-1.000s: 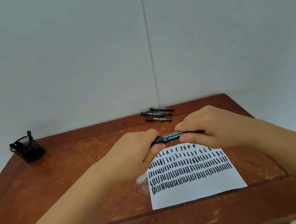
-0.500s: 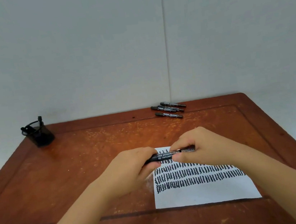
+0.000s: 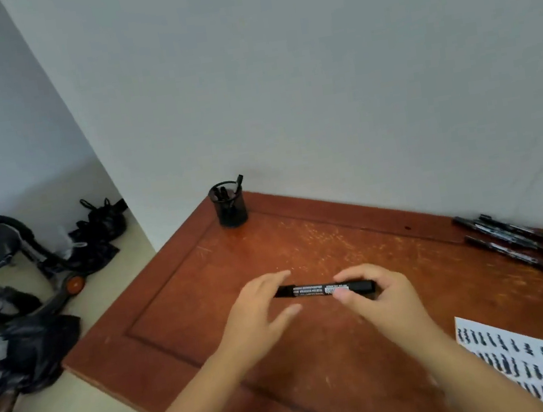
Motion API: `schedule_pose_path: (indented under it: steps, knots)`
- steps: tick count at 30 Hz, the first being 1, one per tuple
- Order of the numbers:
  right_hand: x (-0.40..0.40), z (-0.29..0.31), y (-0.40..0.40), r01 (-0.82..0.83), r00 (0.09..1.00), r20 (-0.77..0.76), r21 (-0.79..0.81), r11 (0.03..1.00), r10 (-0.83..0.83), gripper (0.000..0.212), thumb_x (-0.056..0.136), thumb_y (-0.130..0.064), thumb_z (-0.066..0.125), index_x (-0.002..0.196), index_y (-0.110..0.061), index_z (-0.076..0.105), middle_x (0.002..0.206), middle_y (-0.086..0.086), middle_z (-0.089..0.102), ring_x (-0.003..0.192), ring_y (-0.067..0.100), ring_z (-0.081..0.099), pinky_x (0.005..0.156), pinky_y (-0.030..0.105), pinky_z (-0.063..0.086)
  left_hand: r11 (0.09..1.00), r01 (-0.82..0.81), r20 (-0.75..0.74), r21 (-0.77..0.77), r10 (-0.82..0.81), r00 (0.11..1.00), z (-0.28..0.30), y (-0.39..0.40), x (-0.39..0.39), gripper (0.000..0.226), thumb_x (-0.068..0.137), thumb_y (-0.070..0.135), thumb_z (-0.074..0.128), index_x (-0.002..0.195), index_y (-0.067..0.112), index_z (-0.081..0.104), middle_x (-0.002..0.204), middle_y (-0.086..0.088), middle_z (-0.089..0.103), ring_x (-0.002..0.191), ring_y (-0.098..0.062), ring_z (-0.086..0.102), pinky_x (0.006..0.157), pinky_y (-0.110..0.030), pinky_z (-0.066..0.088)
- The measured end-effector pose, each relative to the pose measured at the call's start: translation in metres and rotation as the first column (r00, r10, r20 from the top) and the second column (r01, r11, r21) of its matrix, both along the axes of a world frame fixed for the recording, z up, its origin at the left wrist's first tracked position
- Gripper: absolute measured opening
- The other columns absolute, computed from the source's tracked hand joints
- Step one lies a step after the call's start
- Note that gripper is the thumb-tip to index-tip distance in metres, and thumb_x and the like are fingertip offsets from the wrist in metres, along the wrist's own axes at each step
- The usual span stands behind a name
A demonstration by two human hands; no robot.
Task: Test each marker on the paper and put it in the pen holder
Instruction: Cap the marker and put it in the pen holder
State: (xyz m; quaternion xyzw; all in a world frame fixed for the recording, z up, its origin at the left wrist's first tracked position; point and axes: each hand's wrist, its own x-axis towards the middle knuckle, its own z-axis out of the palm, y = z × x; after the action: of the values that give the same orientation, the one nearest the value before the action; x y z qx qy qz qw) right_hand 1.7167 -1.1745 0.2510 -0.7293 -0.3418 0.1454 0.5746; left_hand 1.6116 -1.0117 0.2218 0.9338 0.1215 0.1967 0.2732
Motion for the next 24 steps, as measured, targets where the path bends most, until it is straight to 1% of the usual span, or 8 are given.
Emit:
schedule_pose_path:
  steps: [3, 6, 8, 10, 11, 16, 20, 24]
  knots:
    - [0.012, 0.001, 0.087, 0.117, 0.986, 0.115, 0.035, 0.993, -0.120, 0.026, 0.073, -0.005, 0.070, 0.070, -0.029, 0.062, 0.066, -0.020, 0.062, 0.067, -0.009, 0.055, 0.063, 0.003, 0.039, 0.987, -0.138, -0.077, 0.082, 0.144, 0.987, -0.005, 0.080, 0.003, 0.058, 0.088, 0.037, 0.052, 0.138, 0.015, 0.030, 0.141, -0.001, 0.036, 0.133, -0.015, 0.025, 0.107, -0.022, 0.016]
    - [0.027, 0.010, 0.167, 0.228, 0.944, 0.223, 0.086, 0.970, -0.241, 0.004, 0.078, -0.009, 0.067, 0.081, -0.011, 0.067, 0.078, -0.003, 0.061, 0.068, 0.002, 0.053, 0.066, 0.004, 0.037, 0.942, -0.191, -0.220, 0.276, 0.256, 0.941, -0.022, 0.156, 0.005, 0.055, 0.092, 0.043, 0.038, 0.138, 0.013, 0.031, 0.145, -0.009, 0.034, 0.137, -0.025, 0.019, 0.111, -0.035, 0.015]
    - [0.040, 0.015, 0.211, 0.309, 0.906, 0.279, 0.076, 0.948, -0.317, 0.009, 0.080, -0.013, 0.064, 0.084, -0.005, 0.066, 0.079, 0.007, 0.063, 0.070, 0.014, 0.055, 0.064, 0.012, 0.039, 0.932, -0.177, -0.297, 0.315, 0.274, 0.915, -0.037, 0.198, 0.005, 0.058, 0.091, 0.049, 0.031, 0.137, 0.013, 0.034, 0.144, -0.012, 0.034, 0.138, -0.030, 0.018, 0.111, -0.040, 0.018]
    - [0.055, 0.014, 0.247, 0.384, 0.866, 0.328, 0.049, 0.922, -0.378, 0.013, 0.082, -0.016, 0.061, 0.085, -0.003, 0.065, 0.084, 0.015, 0.066, 0.075, 0.024, 0.056, 0.068, 0.027, 0.040, 0.931, -0.165, -0.378, 0.325, 0.288, 0.880, -0.055, 0.231, 0.005, 0.055, 0.093, 0.046, 0.030, 0.139, 0.016, 0.030, 0.148, -0.011, 0.029, 0.139, -0.029, 0.013, 0.111, -0.042, 0.016]
    - [0.063, 0.011, 0.263, 0.412, 0.850, 0.345, 0.034, 0.910, -0.398, 0.014, 0.083, -0.016, 0.061, 0.086, -0.003, 0.064, 0.086, 0.017, 0.066, 0.075, 0.025, 0.055, 0.068, 0.029, 0.038, 0.934, -0.162, -0.406, 0.317, 0.288, 0.868, -0.064, 0.244, 0.006, 0.055, 0.093, 0.046, 0.029, 0.140, 0.018, 0.027, 0.149, -0.010, 0.026, 0.139, -0.029, 0.011, 0.111, -0.042, 0.015]
    - [0.100, -0.016, 0.322, 0.496, 0.805, 0.394, -0.035, 0.868, -0.444, 0.015, 0.082, -0.013, 0.060, 0.087, 0.001, 0.063, 0.091, 0.022, 0.064, 0.087, 0.032, 0.057, 0.075, 0.031, 0.039, 0.961, -0.166, -0.497, 0.221, 0.258, 0.828, -0.105, 0.274, 0.016, 0.051, 0.095, 0.044, 0.026, 0.142, 0.024, 0.019, 0.153, -0.007, 0.013, 0.140, -0.026, 0.001, 0.112, -0.044, 0.008]
    - [0.117, -0.030, 0.352, 0.466, 0.811, 0.448, -0.103, 0.879, -0.377, 0.013, 0.079, -0.009, 0.061, 0.086, 0.001, 0.061, 0.092, 0.023, 0.063, 0.087, 0.032, 0.056, 0.072, 0.026, 0.035, 0.960, -0.166, -0.507, 0.224, 0.260, 0.822, -0.128, 0.279, 0.016, 0.065, 0.086, 0.054, 0.005, 0.143, 0.026, 0.017, 0.154, -0.005, 0.008, 0.141, -0.023, -0.001, 0.113, -0.043, 0.000]
    - [0.130, -0.040, 0.373, 0.452, 0.819, 0.485, -0.214, 0.866, -0.307, 0.020, 0.080, -0.010, 0.060, 0.097, 0.001, 0.058, 0.100, 0.021, 0.063, 0.090, 0.033, 0.057, 0.075, 0.027, 0.035, 0.966, -0.145, -0.523, 0.215, 0.239, 0.818, -0.131, 0.282, 0.014, 0.054, 0.095, 0.046, 0.022, 0.143, 0.024, 0.015, 0.154, -0.005, 0.005, 0.141, -0.022, -0.003, 0.113, -0.041, -0.004]
